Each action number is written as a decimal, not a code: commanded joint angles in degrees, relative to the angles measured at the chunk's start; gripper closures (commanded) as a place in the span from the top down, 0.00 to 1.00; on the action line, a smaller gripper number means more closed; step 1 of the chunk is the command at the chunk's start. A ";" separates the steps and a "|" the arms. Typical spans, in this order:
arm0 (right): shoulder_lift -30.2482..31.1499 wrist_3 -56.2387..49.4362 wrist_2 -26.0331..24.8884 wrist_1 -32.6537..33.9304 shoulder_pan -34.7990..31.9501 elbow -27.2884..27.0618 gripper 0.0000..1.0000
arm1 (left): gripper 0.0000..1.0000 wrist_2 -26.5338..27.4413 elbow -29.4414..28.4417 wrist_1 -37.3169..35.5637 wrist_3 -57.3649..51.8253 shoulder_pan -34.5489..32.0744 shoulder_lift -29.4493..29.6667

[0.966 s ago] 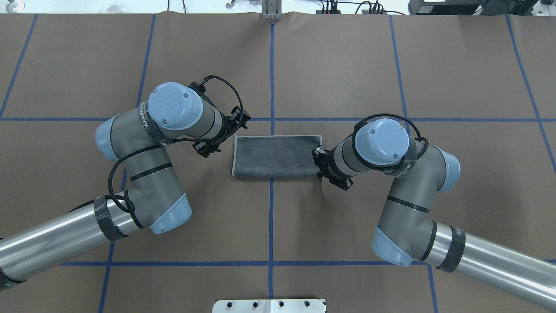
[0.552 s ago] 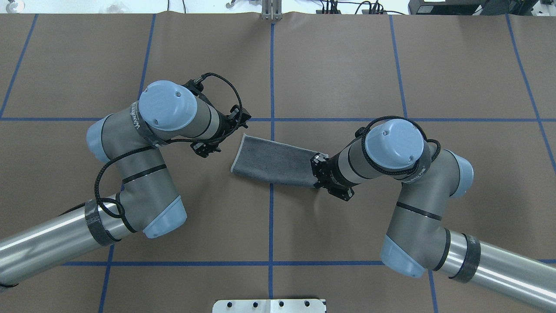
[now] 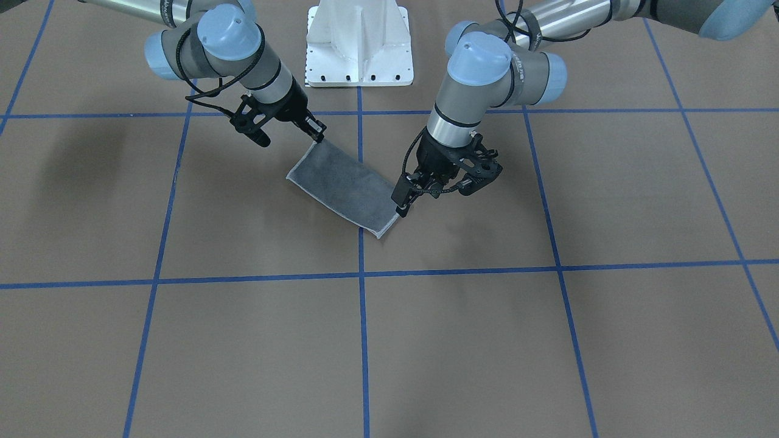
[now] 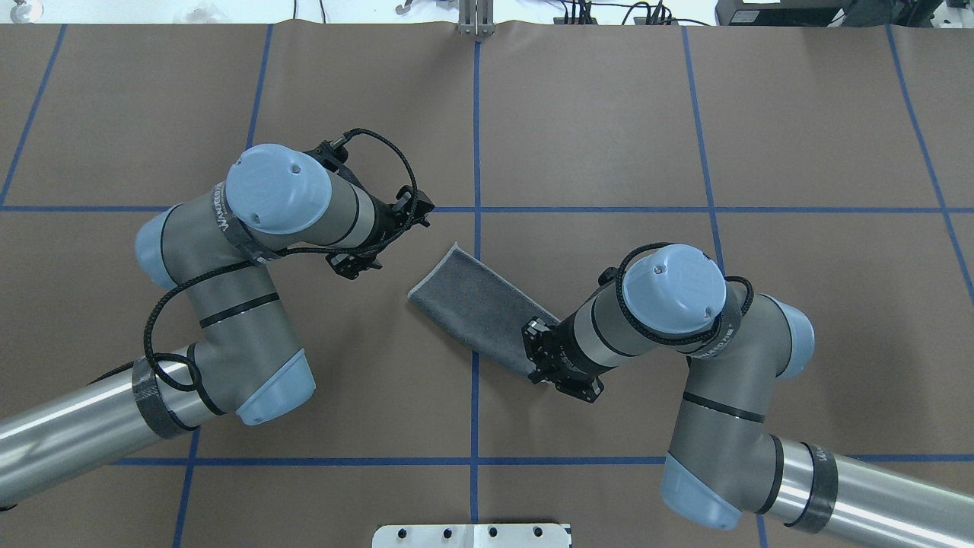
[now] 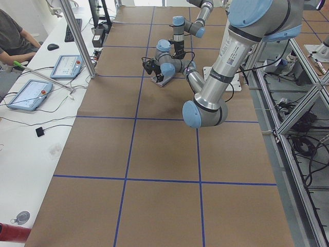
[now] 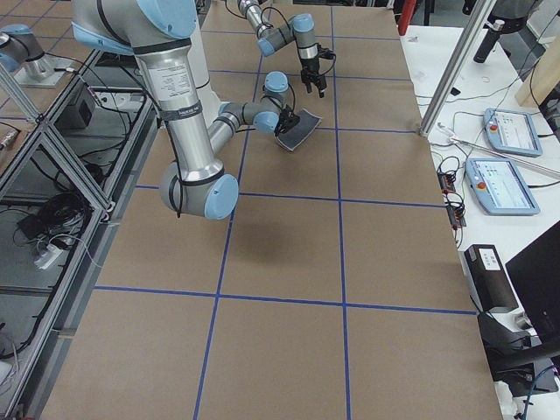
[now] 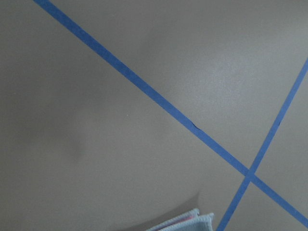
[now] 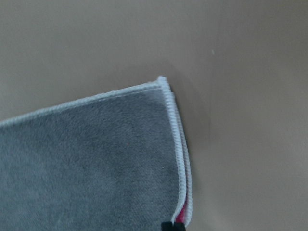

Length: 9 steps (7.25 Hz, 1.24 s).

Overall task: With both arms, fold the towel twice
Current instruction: 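Drag the towel end toward the robot with the right gripper, rotating it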

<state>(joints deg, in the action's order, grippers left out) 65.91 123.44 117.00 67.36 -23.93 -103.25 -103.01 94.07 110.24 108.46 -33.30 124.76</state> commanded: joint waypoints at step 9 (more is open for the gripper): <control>-3.59 4.35 3.50 -0.30 5.55 0.06 0.00 | 1.00 0.09 0.41 -0.02 0.44 0.43 -0.39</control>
<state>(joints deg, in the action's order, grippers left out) 62.73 127.76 120.67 67.01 -19.09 -103.18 -102.94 94.26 110.24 108.88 -32.87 124.60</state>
